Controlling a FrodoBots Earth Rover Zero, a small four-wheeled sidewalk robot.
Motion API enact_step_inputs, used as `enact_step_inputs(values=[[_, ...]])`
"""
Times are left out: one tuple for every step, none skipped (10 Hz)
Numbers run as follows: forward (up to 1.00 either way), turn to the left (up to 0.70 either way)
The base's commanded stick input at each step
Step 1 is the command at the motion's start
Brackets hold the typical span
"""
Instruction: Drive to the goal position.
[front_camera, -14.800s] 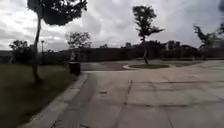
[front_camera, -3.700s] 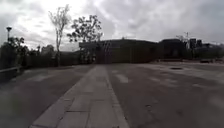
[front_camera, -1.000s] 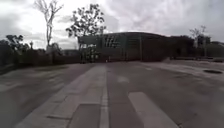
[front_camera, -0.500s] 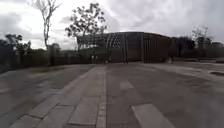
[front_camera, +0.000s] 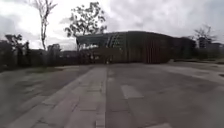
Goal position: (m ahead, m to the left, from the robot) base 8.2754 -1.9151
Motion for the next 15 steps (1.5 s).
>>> enact_step_inputs(values=[[0.85, 0.0], [0.85, 0.0], [0.85, 0.0], [0.85, 0.0], [0.85, 0.0], [0.85, 0.0], [0.85, 0.0], [0.85, 0.0], [0.85, 0.0], [0.85, 0.0], [0.85, 0.0], [0.85, 0.0], [0.85, 0.0], [0.85, 0.0], [0.85, 0.0]])
